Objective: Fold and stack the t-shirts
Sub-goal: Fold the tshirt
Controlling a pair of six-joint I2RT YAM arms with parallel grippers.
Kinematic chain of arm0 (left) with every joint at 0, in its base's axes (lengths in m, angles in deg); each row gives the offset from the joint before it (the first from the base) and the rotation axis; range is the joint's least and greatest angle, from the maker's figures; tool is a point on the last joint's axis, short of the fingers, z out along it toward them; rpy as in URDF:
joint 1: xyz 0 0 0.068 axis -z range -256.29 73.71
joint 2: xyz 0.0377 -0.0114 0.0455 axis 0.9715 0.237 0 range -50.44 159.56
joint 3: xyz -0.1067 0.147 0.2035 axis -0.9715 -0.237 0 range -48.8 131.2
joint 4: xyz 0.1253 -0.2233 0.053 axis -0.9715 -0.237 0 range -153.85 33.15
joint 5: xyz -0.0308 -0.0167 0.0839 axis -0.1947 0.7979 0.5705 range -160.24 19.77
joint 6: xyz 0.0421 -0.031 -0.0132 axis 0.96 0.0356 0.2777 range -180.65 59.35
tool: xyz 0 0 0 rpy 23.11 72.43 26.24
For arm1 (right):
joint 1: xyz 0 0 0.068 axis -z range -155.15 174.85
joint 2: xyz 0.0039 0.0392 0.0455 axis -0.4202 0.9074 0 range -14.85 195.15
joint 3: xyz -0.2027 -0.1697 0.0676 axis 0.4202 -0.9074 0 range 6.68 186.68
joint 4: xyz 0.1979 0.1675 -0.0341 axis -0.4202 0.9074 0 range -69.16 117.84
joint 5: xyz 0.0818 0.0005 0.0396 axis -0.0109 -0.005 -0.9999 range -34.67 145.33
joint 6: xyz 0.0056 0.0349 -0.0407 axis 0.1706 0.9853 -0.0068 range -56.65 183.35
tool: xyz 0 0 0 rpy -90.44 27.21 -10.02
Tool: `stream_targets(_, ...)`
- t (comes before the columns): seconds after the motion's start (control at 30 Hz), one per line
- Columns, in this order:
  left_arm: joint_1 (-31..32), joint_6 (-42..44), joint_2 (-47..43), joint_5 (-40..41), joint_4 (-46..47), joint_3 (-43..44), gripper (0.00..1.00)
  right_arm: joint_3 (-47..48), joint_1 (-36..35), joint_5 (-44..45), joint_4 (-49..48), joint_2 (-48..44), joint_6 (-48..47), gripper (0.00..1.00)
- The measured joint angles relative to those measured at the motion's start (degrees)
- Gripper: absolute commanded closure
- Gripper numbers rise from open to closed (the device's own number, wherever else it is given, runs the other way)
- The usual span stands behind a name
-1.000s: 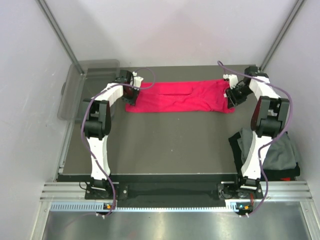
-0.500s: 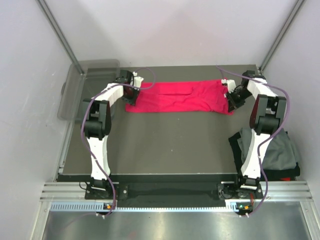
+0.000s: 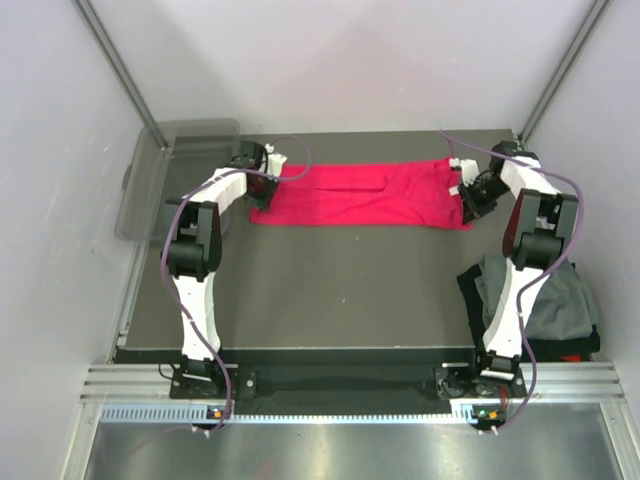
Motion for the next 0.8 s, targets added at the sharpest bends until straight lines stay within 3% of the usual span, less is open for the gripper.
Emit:
stream_targets(0.53, -0.83, 0.2, -1.66, 3.15, 1.4, -2.56, 0.69, 0.0, 1.77, 2.67, 0.2, -0.48, 0.09, 0.96)
stream_targets(0.6, -0.92, 0.46, -1.92, 3.06, 1.42, -2.84, 0.64, -0.02, 1.99, 2.73, 0.26, -0.59, 0.22, 0.81)
stream_targets(0.63, -0.96, 0.72, -2.1, 2.75, 1.4, -2.97, 0.54, -0.02, 2.08, 2.75, 0.37, -0.72, 0.26, 0.73)
stream_targets(0.67, -1.05, 1.4, -2.43, 2.14, 1.11, -3.17, 0.52, -0.04, 2.14, 2.73, 0.55, -0.96, 0.17, 0.65)
stream_targets(0.8, -1.03, 3.5, -5.46, -2.16, 0.04, -4.81, 0.48, -0.13, 2.8, 2.95, 0.74, -3.3, 0.11, 0.58)
